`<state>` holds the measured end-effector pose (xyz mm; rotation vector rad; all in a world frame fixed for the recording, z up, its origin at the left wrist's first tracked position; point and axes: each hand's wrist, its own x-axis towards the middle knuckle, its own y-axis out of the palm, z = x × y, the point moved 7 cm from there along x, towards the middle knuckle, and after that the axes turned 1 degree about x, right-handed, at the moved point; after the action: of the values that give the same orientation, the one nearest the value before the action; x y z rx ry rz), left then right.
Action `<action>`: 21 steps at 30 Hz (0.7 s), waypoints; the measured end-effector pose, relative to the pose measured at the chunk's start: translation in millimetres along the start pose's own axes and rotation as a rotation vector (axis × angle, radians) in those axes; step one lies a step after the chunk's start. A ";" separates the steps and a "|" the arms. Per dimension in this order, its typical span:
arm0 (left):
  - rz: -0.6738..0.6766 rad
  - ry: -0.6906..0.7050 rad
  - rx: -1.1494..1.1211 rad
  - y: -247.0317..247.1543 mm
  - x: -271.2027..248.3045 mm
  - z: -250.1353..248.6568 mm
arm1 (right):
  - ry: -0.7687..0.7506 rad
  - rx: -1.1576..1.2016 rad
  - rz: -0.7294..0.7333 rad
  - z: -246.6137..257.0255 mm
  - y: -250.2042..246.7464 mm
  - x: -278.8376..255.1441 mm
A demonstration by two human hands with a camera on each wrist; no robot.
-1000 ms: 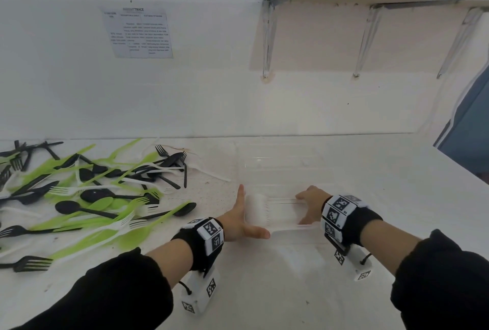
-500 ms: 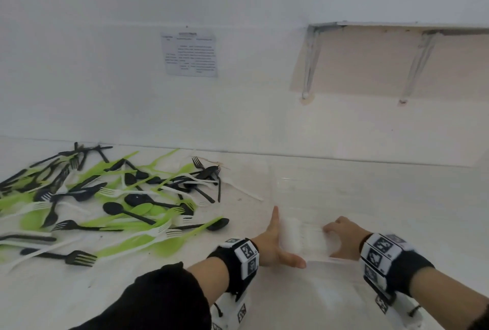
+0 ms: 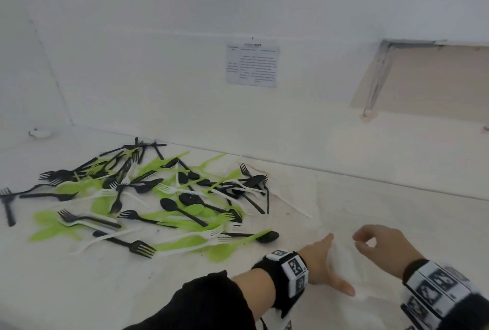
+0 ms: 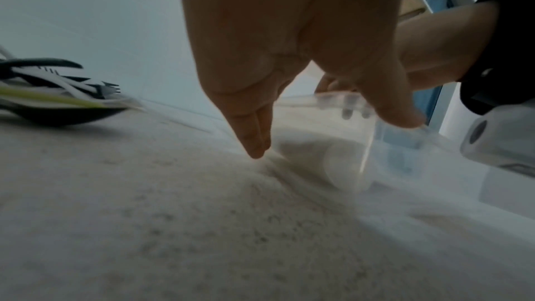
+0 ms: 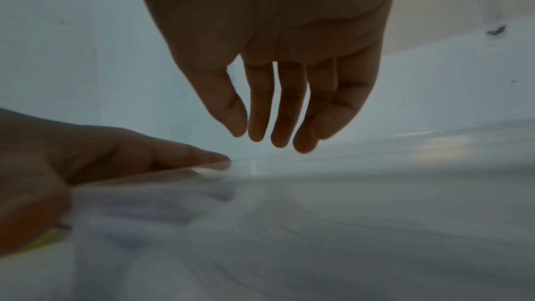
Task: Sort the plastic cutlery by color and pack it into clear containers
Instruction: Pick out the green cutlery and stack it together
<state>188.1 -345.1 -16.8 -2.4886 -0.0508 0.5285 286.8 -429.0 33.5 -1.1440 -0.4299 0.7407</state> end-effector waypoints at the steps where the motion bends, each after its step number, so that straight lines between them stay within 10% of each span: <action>1: -0.016 0.009 -0.003 -6.7 -3.0 5.3 | -0.015 0.034 -0.020 12.2 -0.8 2.4; 8: -0.361 0.070 -0.090 -107.8 -46.5 67.7 | -0.170 0.122 -0.099 115.6 16.4 27.6; 13: -0.635 -0.048 0.011 -188.9 -89.3 136.6 | -0.349 -0.072 0.186 190.5 79.5 44.9; 21: -0.550 -0.339 0.583 -244.2 -110.3 213.6 | -0.287 -0.474 0.463 229.4 143.5 60.5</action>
<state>24.6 -44.3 -0.9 -1.6988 -0.6038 0.6090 134.6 -203.0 -17.7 -1.6165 -0.6108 1.2609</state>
